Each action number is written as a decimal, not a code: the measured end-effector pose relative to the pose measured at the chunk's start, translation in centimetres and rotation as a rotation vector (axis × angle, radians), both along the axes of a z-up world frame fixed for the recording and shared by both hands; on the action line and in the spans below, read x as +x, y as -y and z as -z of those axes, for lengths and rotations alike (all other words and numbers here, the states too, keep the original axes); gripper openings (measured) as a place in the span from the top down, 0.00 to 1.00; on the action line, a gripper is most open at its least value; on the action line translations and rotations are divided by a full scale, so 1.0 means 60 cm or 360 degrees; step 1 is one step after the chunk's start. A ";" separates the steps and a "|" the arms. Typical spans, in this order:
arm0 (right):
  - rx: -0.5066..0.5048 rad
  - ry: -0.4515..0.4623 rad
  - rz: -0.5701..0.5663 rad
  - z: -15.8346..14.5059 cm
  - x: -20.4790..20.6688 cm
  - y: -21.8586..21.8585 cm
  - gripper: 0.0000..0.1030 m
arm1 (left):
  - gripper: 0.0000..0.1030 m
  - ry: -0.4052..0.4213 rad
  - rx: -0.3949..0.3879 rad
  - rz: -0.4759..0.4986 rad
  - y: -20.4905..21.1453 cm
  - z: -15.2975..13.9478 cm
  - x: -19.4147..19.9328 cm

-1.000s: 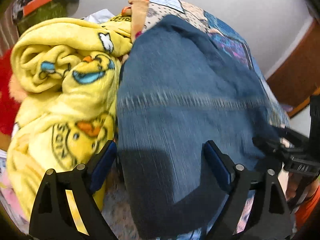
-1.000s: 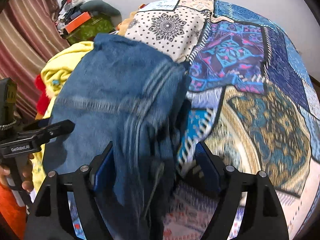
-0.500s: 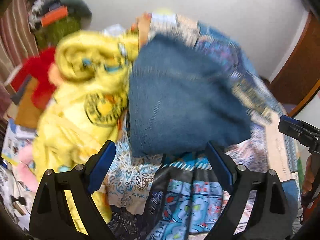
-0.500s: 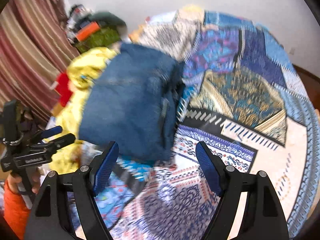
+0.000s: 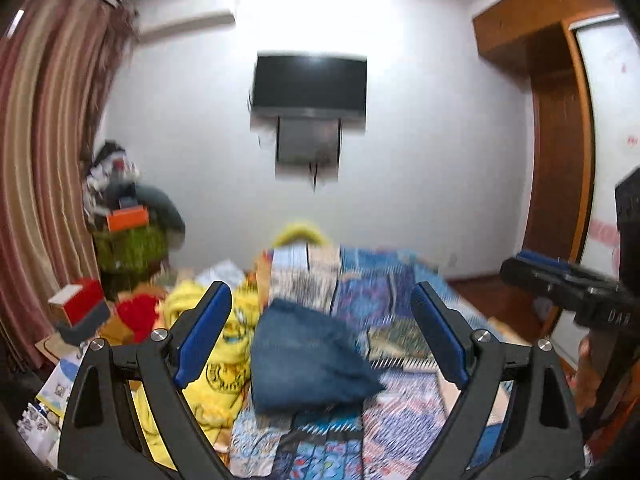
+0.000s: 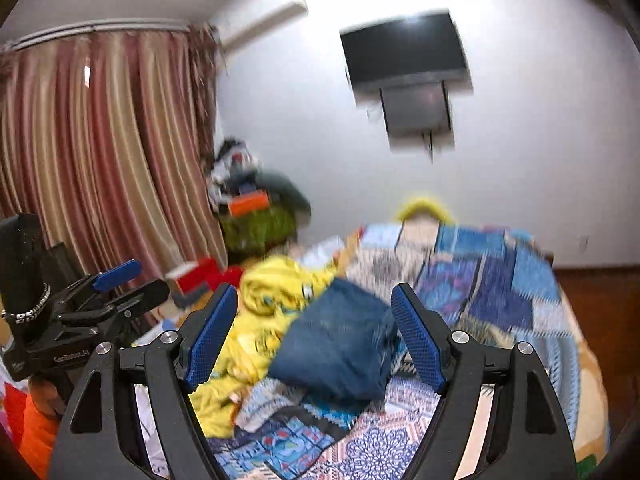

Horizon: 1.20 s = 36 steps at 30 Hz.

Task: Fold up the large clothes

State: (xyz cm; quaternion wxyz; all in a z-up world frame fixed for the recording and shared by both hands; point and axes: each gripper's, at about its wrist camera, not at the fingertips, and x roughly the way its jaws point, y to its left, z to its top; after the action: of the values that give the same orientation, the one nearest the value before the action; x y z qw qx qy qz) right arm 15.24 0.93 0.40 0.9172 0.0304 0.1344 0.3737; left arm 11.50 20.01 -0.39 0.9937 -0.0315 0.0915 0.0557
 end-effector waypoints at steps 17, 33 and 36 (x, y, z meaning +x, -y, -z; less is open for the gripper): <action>-0.0035 0.0104 0.0201 0.034 -0.080 0.019 0.01 | 0.01 0.0142 0.0013 -0.0191 0.056 0.033 -0.105; -0.0033 0.0103 0.0248 0.042 -0.094 0.033 0.00 | 0.01 0.0100 0.0031 -0.0209 0.064 0.049 -0.104; -0.0037 0.0108 0.0253 0.041 -0.096 0.034 0.00 | 0.01 0.0099 0.0032 -0.0207 0.065 0.049 -0.103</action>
State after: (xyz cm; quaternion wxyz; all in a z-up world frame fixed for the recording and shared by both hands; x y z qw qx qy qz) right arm 9.46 -1.10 -2.07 0.9483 0.0176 0.1046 0.2990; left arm 5.30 16.12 -3.36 0.9906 -0.0291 0.0578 0.1201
